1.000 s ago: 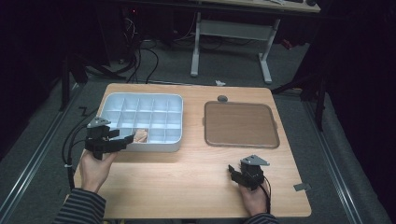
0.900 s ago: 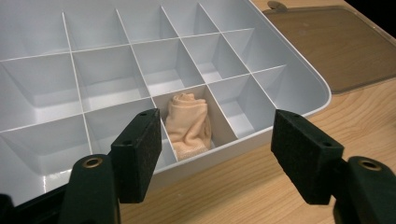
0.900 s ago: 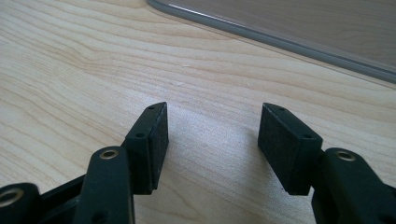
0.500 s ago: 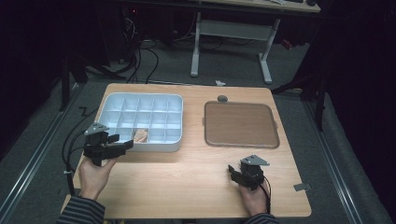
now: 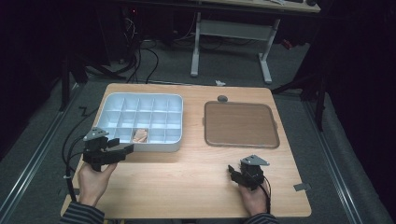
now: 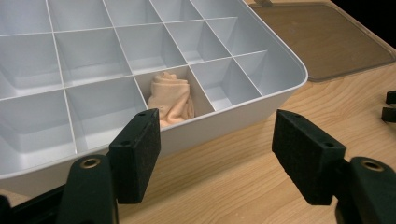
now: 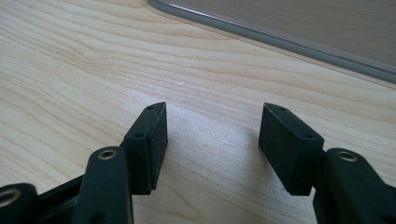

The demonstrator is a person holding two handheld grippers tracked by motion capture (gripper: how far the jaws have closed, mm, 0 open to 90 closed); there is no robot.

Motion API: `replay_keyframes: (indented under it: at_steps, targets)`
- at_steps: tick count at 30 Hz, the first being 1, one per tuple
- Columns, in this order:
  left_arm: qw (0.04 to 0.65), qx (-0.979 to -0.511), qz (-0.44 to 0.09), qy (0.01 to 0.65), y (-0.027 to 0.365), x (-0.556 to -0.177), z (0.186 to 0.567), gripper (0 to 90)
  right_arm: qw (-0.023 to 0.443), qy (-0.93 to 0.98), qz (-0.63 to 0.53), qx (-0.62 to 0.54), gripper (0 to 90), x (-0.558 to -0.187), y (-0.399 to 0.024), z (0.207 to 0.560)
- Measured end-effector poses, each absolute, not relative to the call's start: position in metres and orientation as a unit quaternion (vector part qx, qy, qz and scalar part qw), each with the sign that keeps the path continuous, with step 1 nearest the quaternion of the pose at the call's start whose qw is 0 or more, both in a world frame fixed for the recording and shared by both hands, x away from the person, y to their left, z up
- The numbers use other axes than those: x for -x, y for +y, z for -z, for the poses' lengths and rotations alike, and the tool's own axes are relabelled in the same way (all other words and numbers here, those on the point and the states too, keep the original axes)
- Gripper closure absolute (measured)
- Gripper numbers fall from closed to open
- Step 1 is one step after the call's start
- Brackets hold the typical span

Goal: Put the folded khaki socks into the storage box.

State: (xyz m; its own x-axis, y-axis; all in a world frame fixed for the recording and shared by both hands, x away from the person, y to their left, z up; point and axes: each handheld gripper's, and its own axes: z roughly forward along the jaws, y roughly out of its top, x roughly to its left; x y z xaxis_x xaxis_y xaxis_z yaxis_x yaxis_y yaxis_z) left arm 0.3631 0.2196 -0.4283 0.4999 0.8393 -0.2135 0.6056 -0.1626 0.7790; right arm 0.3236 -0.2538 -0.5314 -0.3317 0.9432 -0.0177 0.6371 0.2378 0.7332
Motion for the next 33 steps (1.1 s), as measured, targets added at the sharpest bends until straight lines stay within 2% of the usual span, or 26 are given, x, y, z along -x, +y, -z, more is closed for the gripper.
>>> replay_keyframes:
  at_steps: [33]
  targets:
    - [0.449, -0.75, -0.11, 0.474, 0.21, -0.348, 0.443, 32.0, 0.238, 0.75, -0.322, -0.527, 41.7, -0.324, -0.253, 0.531]
